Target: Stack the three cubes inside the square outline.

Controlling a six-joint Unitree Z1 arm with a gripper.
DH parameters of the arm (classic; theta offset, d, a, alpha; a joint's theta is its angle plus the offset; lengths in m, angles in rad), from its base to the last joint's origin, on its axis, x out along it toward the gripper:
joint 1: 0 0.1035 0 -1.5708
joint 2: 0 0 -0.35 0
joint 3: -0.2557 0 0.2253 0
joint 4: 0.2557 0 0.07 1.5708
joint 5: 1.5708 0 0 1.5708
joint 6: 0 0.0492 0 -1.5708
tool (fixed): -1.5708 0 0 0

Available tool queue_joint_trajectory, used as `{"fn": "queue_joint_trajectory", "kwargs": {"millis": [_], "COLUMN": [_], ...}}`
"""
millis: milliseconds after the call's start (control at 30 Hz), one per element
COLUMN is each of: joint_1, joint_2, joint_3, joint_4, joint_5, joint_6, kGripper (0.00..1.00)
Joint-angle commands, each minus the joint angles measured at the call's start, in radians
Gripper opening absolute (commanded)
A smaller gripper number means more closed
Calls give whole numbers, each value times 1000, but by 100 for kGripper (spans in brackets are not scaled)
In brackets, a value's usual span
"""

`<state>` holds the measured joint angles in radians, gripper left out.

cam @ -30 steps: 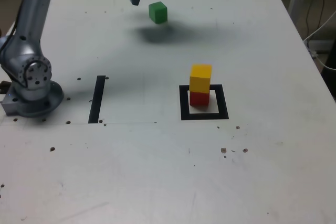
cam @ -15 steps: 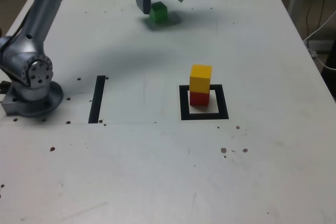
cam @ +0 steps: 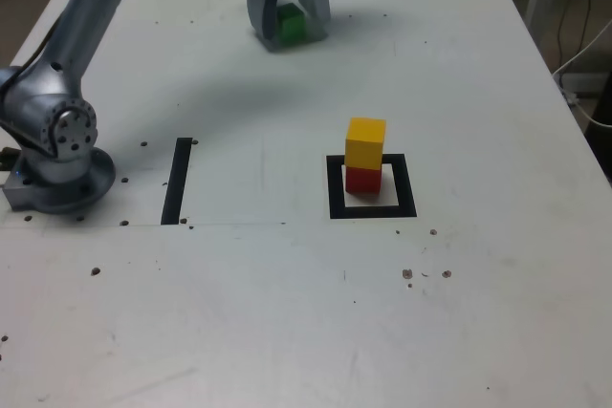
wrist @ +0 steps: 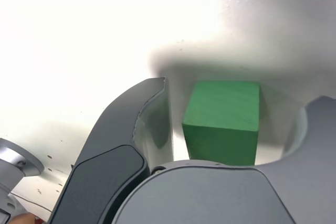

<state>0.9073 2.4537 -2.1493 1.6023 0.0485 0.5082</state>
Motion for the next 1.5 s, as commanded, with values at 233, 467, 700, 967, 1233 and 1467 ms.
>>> {"fn": "queue_joint_trajectory", "kwargs": {"millis": [233, 467, 700, 967, 1233, 1467], "joint_1": [0, -1, -4, -66, -217, -398], "joint_2": [5, 4, 1, -90, -231, -336], "joint_3": [-4, -4, 0, 40, 143, 222], "joint_4": [28, 28, 29, 31, 33, 33], "joint_5": [-6, -7, -7, 0, -20, -30], "joint_6": [10, 10, 10, 4, -28, -93], "kGripper": [21, 21, 21, 21, 21, 21]}}
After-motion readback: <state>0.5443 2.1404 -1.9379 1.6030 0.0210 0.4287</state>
